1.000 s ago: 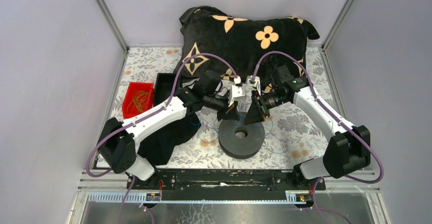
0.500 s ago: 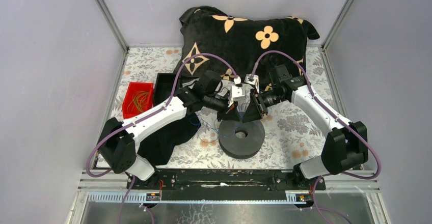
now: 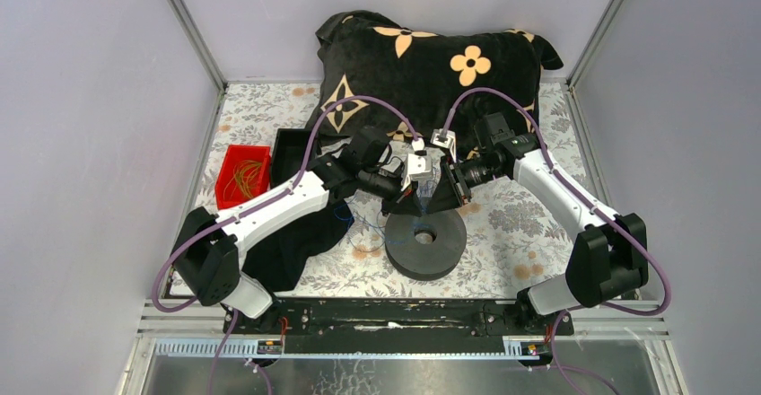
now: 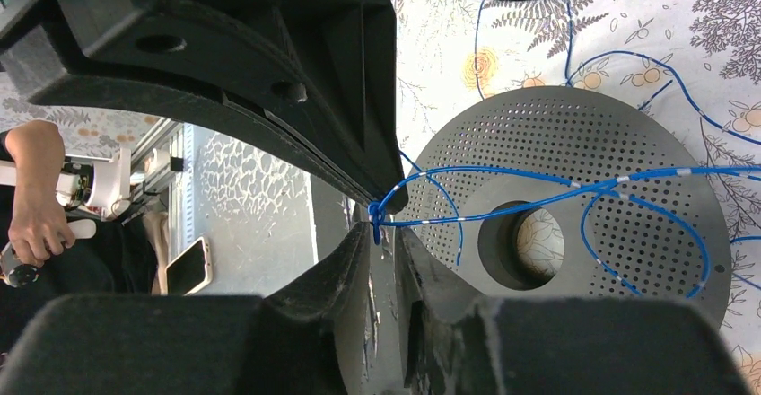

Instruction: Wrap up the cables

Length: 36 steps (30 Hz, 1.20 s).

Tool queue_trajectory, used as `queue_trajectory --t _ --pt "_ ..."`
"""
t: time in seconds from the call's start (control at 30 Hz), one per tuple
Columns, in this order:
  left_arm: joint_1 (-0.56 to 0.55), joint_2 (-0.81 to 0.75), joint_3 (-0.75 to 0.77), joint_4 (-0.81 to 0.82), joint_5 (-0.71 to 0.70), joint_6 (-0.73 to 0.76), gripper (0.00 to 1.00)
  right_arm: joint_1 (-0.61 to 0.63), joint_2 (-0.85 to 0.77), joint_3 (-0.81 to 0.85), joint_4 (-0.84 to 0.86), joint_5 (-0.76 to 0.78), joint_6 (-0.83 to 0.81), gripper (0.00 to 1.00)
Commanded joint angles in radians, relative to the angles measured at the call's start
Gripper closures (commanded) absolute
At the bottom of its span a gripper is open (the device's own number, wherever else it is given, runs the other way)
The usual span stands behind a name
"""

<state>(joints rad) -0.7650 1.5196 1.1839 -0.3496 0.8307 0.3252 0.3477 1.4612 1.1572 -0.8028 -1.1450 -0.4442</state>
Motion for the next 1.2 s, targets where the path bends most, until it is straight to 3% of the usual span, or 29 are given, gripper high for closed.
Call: queue_trajectory --t 0.0,0.47,0.67,0.97,1.17 --pt "-0.005 -0.012 -0.014 0.052 0.017 0.021 1.00 -0.001 0.006 0.045 0.000 -0.041 -0.005 0.79" --pt "-0.005 -0.005 -0.008 0.052 0.016 0.021 1.00 -0.001 -0.006 0.029 0.057 0.004 0.037 0.99" --pt "-0.006 -0.008 -0.004 0.053 0.013 0.022 0.98 -0.002 -0.034 0.028 0.059 0.031 0.009 1.00" --pt "0.003 -0.042 0.002 -0.007 0.092 0.123 0.60 0.000 -0.037 0.053 -0.125 0.097 -0.251 1.00" --pt "0.012 -0.028 0.055 -0.074 0.130 0.173 0.52 0.000 -0.040 0.045 -0.153 0.041 -0.297 1.00"
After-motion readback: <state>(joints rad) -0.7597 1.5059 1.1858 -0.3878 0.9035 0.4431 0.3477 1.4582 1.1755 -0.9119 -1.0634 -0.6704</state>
